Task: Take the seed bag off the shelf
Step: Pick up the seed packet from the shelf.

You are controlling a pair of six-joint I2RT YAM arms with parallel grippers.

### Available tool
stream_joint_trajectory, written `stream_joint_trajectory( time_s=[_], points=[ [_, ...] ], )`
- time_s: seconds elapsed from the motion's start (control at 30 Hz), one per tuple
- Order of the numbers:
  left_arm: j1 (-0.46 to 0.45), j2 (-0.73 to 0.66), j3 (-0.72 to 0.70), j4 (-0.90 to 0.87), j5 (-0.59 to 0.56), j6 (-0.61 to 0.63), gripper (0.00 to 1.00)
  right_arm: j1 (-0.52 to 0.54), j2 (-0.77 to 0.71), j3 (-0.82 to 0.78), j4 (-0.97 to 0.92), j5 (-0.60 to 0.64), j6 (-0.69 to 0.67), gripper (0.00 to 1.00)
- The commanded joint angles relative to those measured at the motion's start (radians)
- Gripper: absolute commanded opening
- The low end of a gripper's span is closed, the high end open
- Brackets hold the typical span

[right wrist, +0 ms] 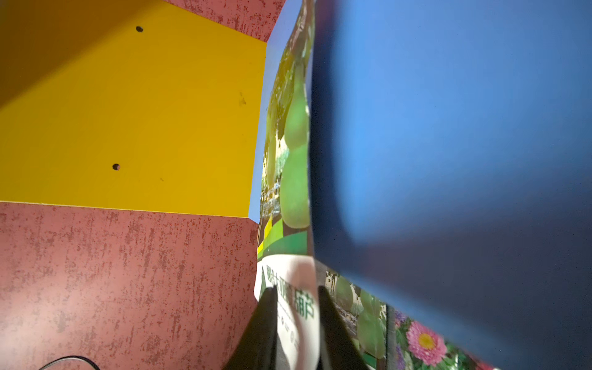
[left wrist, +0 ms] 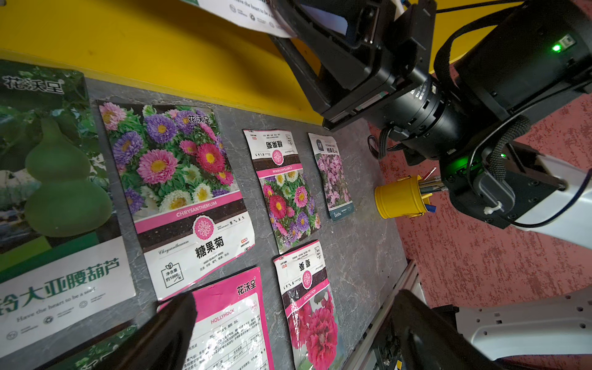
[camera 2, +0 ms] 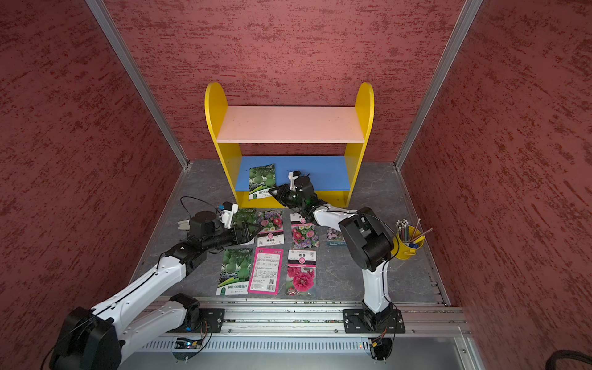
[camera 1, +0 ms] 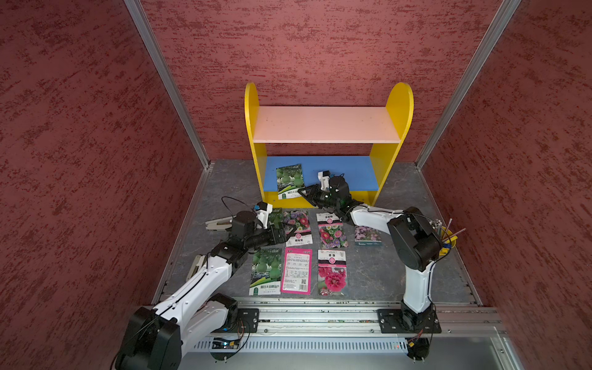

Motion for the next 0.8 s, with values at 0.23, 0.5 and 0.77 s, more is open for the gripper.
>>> stream_joint_trajectory(
  time_s=[0.23,0.5,0.77],
  points=[
    [0.040,-0.046,-0.026,0.087,0.060,-0.061,1.00,-0.002,-0.061,-0.040,0.055,0.007,-0.030,0.00],
    [0.126,0.010,-0.101,0.412,0.210,-0.258,1.00,-0.043,-0.223,-0.219,0.092,0.003,-0.075,0.00],
    [0.128,0.076,-0.097,0.509,0.208,-0.284,1.00,-0.056,-0.411,-0.380,0.070,-0.028,-0.125,0.00]
  ],
)
